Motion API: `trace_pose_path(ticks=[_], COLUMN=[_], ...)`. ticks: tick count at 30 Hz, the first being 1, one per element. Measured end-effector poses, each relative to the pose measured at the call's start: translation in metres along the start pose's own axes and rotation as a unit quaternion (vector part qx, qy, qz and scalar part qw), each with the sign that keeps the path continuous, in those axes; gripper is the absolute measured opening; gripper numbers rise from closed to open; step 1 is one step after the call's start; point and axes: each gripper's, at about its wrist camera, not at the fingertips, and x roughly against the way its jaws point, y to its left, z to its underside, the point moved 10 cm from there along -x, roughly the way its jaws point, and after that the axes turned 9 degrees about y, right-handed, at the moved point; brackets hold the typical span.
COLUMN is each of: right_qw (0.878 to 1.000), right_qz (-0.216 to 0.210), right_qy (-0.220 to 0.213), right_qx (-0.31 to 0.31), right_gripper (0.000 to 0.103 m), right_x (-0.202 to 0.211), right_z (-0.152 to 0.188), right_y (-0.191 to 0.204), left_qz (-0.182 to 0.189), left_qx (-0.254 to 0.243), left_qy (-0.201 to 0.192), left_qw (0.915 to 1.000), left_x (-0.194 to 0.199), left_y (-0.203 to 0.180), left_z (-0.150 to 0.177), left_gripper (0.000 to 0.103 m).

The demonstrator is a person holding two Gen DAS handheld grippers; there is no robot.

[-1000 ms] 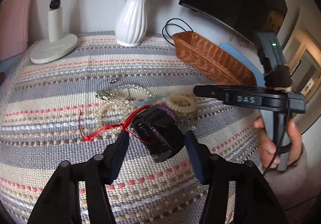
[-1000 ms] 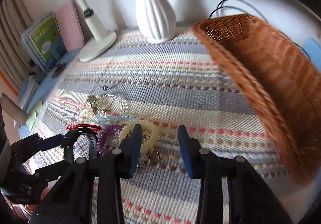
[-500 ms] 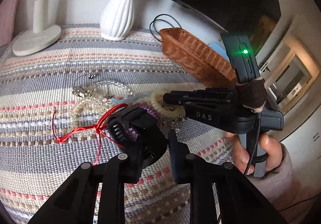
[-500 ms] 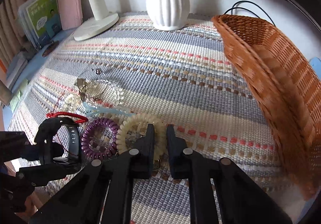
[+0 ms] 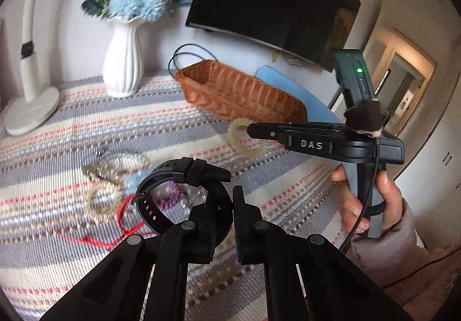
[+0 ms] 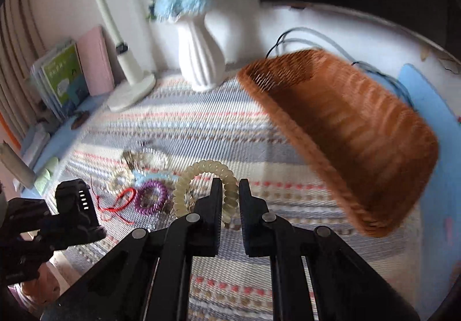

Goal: Organize jewelry
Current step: 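Grasp the black hair tie with left tool while right tool grasps cream spiral hair tie, then carry both hair ties over the wicker basket and open both tools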

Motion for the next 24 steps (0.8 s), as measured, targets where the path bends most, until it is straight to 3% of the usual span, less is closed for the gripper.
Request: trace_pose_path(ticks=[3,6,8,13,15,19,24], right_qw=[1.000,0.999,0.999,0.996,0.994,0.986,0.985], right_qz=[-0.003,-0.012,-0.005,0.003,0.024,0.101,0.106], right_qy=[-0.023,-0.032,-0.042,-0.069,-0.079,-0.086,-0.045], right_qx=[-0.011,-0.023,-0.029,-0.058,-0.074,-0.105,-0.130], right_gripper=[0.014,0.014,0.014,0.014,0.014,0.014,0.014], right_x=[0.023,0.037,0.045,0.064,0.068,0.067,0.033], right_z=[-0.006,-0.007,-0.007,-0.015,-0.022,-0.035,-0.037], right_y=[-0.013,-0.026,-0.036,-0.068,-0.087,-0.131,-0.163], left_qz=[0.041,0.141,0.172,0.130,0.113,0.075,0.063], left_qx=[-0.009,0.010,0.018,-0.002,-0.017,-0.045,-0.049], left_qy=[-0.004,-0.008,-0.013,-0.007,0.006,0.035,0.093], left_qw=[0.9991,0.9900,0.9848,0.9915,0.9934,0.9956,0.9924], left_x=[0.010,0.027,0.036,0.028,0.013,-0.034,-0.114], left_y=[-0.013,-0.019,-0.019,-0.021,-0.027,-0.034,-0.048], left_z=[-0.019,-0.042,-0.055,-0.091,-0.111,-0.155,-0.185], left_gripper=[0.010,0.010,0.010,0.010,0.010,0.010,0.010])
